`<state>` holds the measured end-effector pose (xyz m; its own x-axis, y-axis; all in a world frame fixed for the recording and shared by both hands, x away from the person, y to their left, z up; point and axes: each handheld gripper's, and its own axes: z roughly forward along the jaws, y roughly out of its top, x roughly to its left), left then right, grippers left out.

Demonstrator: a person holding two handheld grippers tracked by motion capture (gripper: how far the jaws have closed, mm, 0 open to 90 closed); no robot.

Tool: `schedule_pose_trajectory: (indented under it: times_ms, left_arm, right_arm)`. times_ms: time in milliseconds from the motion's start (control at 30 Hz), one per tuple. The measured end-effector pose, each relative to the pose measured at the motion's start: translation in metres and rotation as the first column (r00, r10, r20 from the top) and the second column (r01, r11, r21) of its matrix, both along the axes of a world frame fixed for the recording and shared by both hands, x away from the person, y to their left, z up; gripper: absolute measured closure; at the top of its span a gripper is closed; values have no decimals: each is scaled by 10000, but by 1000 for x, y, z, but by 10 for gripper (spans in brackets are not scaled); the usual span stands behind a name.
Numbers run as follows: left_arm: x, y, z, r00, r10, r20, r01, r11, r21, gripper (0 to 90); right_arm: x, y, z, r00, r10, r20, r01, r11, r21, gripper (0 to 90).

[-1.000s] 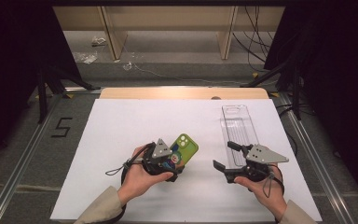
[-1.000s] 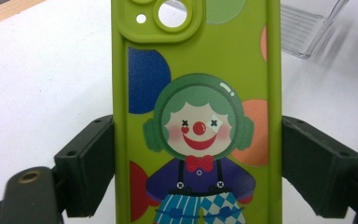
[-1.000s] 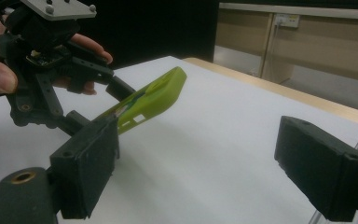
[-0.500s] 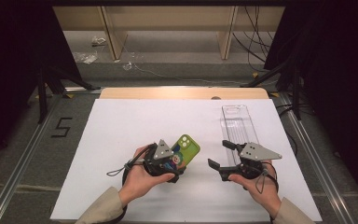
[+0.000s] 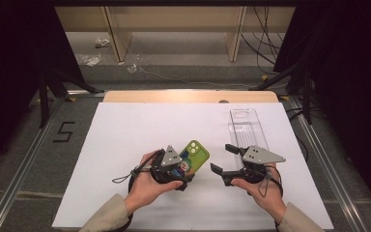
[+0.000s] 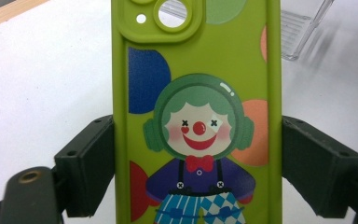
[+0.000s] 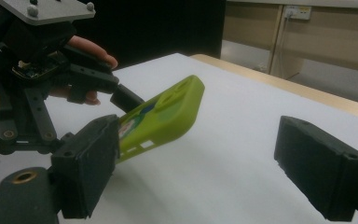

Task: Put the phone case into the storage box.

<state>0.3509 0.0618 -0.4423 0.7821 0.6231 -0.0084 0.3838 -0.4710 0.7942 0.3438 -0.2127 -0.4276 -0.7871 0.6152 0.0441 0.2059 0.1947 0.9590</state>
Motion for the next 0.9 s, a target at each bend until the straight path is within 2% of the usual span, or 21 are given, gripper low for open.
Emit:
schedule_pose_trajectory:
  times_ms: [900]
  left_arm:
    - [-5, -8, 1, 9998, -156, 76, 157, 9998, -135, 162]
  right_arm:
    - [19, 28, 3, 9997, 147, -205, -145, 9998, 101, 155]
